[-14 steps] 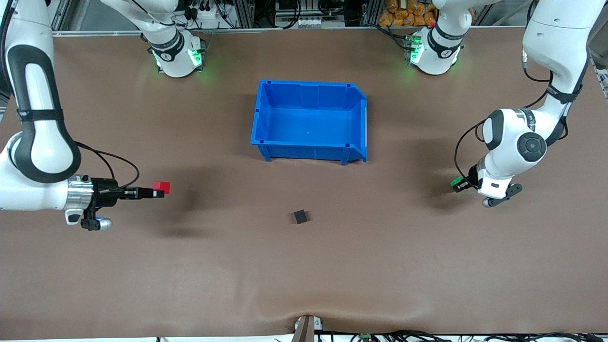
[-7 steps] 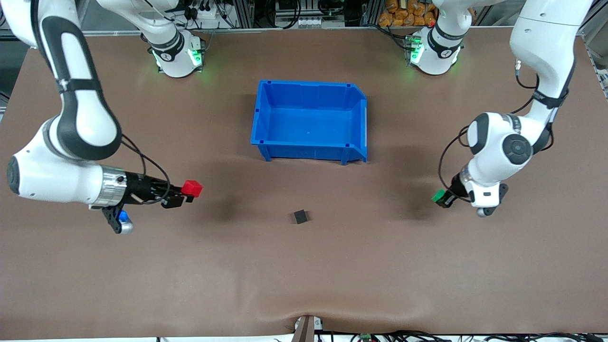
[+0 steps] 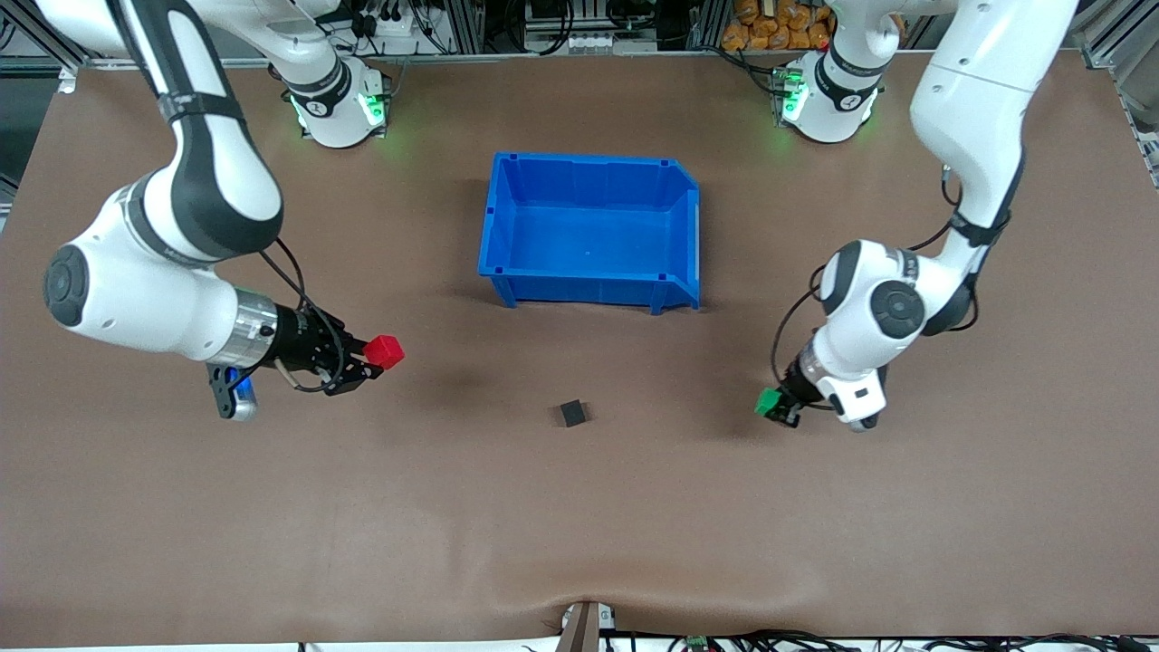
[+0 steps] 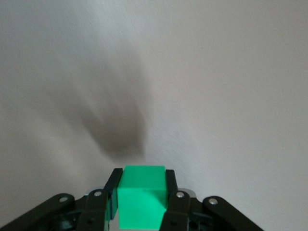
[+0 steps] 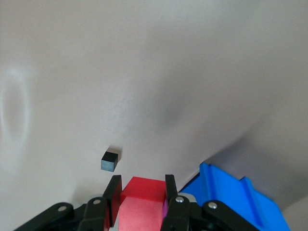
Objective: Attach green and red cubes to black cube
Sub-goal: 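Lift the red cube with the right gripper while the left gripper carries green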
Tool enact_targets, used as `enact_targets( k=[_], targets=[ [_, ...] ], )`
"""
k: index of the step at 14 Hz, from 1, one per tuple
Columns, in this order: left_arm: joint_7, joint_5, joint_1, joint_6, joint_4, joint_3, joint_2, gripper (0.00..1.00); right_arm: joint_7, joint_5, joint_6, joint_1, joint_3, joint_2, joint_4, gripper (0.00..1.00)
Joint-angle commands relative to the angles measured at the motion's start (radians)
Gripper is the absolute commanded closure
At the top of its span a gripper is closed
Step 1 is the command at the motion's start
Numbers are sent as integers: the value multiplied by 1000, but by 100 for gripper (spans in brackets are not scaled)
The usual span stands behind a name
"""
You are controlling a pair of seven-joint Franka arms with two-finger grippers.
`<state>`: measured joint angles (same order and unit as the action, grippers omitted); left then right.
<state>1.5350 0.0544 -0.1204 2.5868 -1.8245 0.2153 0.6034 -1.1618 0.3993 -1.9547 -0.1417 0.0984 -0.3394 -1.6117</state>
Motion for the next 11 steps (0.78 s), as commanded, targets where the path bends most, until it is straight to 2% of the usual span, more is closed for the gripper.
enact_targets(
  k=[1, 5, 8, 11],
  targets=[
    [112, -10, -44, -33, 117, -7, 64, 100, -194, -25, -6, -30, -6, 20, 30, 100],
    [279, -10, -103, -33, 195, -7, 111, 100, -248, -16, -1, -13, -12, 20, 53, 100],
    [399, -10, -163, -33, 214, -10, 119, 100, -309, -11, 0, -7, -11, 4, 169, 100],
    [522, -5, -218, -34, 263, -17, 153, 100, -322, -13, 0, -30, -11, -15, 190, 100]
  ],
)
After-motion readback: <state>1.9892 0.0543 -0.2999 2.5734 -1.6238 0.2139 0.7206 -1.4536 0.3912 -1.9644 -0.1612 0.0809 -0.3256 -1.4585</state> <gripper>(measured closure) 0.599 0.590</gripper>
